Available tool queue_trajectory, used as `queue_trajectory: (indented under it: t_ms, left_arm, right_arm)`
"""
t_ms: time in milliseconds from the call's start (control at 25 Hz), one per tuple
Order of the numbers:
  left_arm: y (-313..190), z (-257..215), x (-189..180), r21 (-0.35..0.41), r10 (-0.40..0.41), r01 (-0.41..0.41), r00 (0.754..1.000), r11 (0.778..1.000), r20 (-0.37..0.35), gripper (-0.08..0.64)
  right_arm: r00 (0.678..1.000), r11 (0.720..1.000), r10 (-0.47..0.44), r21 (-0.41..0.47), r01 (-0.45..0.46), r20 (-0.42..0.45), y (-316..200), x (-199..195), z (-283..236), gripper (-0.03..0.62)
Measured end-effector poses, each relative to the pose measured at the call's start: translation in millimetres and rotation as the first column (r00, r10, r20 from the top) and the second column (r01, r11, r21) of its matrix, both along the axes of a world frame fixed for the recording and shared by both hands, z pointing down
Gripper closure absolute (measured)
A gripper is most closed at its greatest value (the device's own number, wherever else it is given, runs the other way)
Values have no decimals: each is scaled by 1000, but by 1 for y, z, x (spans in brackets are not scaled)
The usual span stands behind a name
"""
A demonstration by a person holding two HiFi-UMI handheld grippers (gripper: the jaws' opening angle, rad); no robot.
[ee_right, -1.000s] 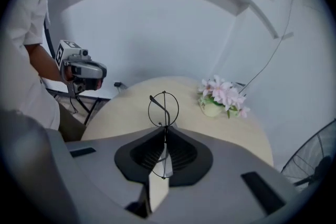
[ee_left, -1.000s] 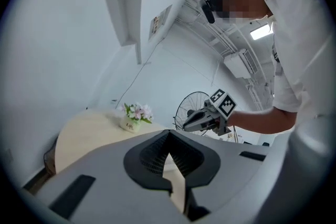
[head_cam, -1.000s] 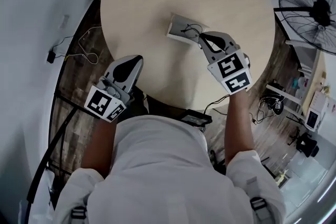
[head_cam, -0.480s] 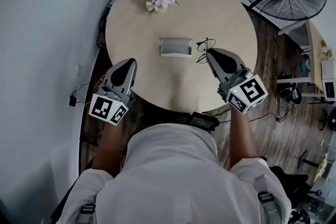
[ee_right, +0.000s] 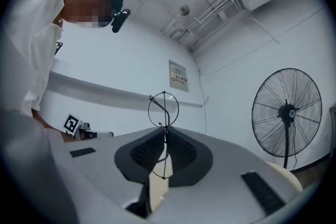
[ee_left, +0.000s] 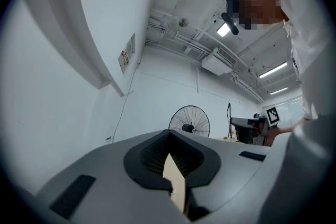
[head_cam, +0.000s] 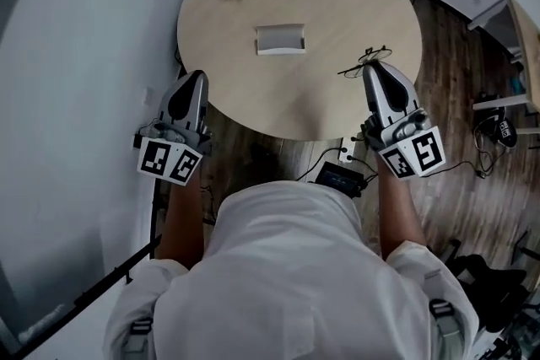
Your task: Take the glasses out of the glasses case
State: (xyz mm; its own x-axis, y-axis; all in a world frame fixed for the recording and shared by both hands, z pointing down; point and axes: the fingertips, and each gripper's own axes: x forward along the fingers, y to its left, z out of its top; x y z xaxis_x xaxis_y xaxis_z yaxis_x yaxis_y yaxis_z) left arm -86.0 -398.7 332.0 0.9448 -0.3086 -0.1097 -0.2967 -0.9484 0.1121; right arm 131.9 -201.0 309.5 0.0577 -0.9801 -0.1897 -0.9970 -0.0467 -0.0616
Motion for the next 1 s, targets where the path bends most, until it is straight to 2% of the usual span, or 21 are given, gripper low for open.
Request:
queue_trajectory:
  t_ms: [80, 200, 520, 760, 1000]
  left_arm:
    - [31, 2, -2, -1, -9, 9, 1000, 1000, 9, 549]
    - [77, 11, -6, -8, -4, 5, 999, 1000, 47, 549]
    - [175, 30, -16, -33, 67, -64, 993, 997, 99, 549]
    - [216, 35, -17, -36, 136, -133, 984, 990, 114, 549]
    - [231, 61, -19, -89, 251, -241, 961, 966, 118, 549]
  right_arm:
    - [1000, 1000, 15, 15, -15, 7, 36, 1, 6, 561]
    - [997, 999, 36, 18, -37, 61, 80, -1, 22, 561]
    - [991, 996, 91, -11, -91, 103, 168, -31, 59, 561]
    - [985, 990, 142, -40, -139, 102, 204, -55, 76, 560]
    - [968, 966, 245, -100, -238, 59, 225, -77, 88, 561]
